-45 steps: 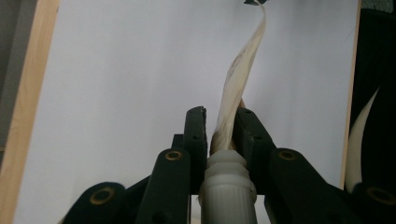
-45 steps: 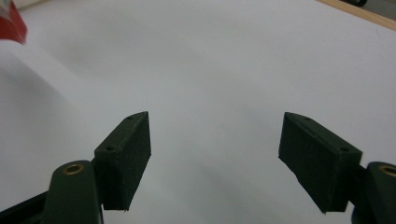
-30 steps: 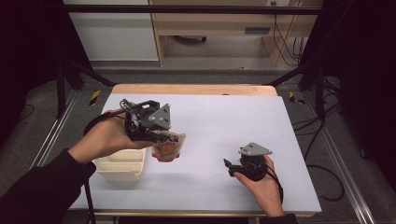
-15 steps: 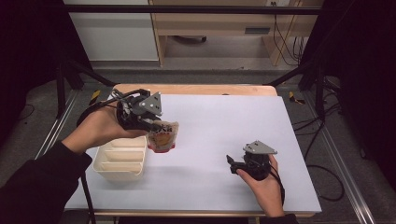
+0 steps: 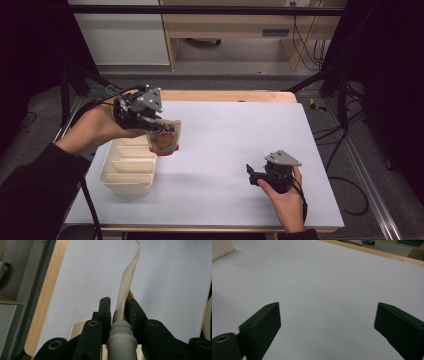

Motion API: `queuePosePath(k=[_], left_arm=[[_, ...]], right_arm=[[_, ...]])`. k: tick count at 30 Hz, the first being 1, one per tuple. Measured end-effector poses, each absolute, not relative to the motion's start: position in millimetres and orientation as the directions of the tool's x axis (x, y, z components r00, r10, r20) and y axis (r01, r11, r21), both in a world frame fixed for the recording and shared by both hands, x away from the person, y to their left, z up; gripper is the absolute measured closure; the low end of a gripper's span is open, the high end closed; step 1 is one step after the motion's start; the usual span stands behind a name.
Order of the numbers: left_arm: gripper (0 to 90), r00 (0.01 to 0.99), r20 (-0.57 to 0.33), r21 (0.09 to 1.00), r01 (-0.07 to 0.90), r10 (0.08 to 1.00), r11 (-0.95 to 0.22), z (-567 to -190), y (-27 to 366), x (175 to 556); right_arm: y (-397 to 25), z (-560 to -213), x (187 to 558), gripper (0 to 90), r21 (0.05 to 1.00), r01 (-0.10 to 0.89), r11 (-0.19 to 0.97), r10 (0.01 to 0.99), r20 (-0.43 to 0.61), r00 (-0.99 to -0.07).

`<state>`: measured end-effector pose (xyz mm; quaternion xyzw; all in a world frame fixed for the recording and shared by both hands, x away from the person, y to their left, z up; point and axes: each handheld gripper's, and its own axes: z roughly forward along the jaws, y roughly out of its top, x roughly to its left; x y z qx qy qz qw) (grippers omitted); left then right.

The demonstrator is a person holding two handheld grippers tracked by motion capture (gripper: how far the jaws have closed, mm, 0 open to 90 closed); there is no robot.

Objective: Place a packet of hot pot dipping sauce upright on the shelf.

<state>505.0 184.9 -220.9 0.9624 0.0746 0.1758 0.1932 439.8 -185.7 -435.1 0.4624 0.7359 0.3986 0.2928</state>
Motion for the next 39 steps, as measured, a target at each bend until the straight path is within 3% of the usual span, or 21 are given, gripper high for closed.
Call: queuePosePath(k=[39], left_arm=[[75.9,0.894,0.288,0.413,0.208,0.344,-0.887,-227,263,530]], right_arm=[[-192,-437,437,5.7,0.848,0.459,0.265,0.909,-0.061,-0.412]])
